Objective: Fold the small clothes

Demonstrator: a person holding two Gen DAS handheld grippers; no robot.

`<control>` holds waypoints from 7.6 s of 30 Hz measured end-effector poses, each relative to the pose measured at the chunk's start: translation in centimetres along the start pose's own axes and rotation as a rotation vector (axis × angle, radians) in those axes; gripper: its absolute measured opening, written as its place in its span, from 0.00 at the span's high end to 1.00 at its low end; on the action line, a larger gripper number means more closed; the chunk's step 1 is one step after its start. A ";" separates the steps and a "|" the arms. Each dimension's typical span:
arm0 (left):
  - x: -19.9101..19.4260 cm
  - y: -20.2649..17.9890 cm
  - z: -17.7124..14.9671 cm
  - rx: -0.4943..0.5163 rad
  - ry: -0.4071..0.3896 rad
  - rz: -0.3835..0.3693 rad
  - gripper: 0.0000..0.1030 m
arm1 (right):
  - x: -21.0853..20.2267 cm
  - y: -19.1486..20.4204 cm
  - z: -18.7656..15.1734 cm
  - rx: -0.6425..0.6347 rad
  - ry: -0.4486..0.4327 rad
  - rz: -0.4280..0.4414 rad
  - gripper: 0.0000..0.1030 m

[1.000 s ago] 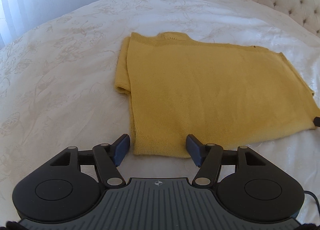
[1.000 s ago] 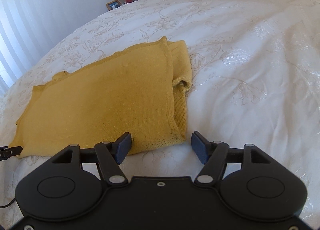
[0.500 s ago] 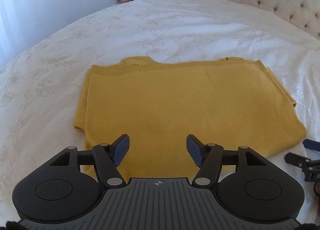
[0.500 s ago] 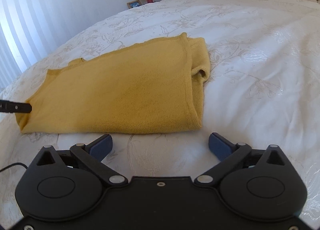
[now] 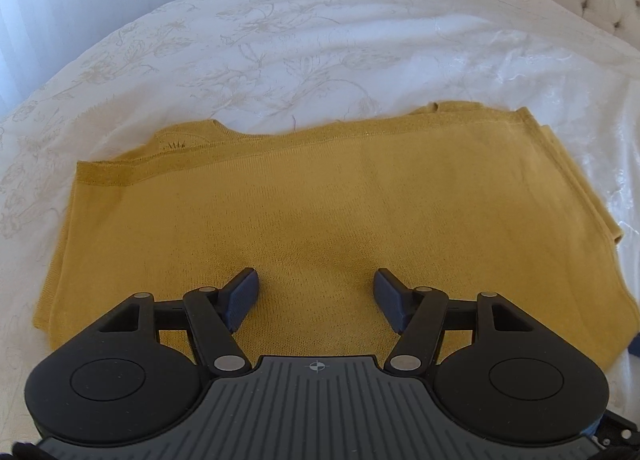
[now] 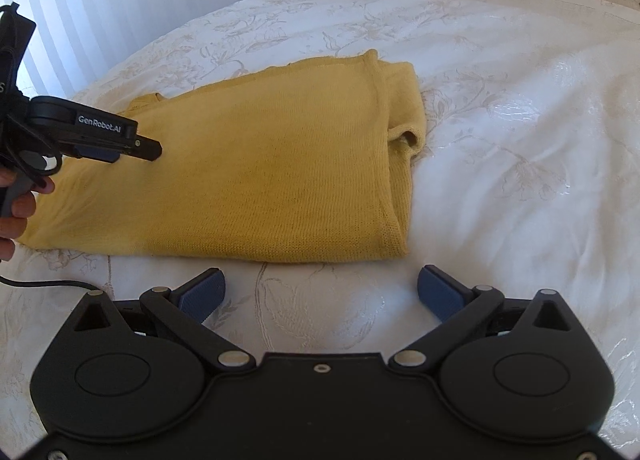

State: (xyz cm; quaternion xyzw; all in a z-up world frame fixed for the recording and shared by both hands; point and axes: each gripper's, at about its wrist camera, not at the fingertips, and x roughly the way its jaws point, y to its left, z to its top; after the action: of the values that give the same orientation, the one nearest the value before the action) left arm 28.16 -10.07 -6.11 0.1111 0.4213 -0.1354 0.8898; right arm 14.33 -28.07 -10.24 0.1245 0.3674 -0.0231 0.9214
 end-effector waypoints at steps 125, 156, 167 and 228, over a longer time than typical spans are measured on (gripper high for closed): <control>-9.0 26.2 -10.4 -0.387 -0.197 -0.167 0.30 | 7.4 24.9 6.7 -0.049 0.311 0.499 0.64; -7.4 20.0 -10.3 -0.225 -0.169 -0.294 0.30 | 2.7 24.5 1.0 -0.499 0.088 0.135 0.44; -6.6 21.5 -10.8 -0.266 -0.090 -0.262 0.30 | 1.2 20.8 3.5 -0.351 0.020 0.198 0.40; -9.5 18.8 -10.8 -0.529 -0.001 -0.689 0.88 | 5.8 10.4 10.3 0.250 0.139 0.540 0.63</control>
State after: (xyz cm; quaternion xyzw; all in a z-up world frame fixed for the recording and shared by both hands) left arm 20.89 12.36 -3.87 -0.2680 0.4536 -0.3117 0.7907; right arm 26.90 -20.23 -4.80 0.3313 0.3773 0.1864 0.8445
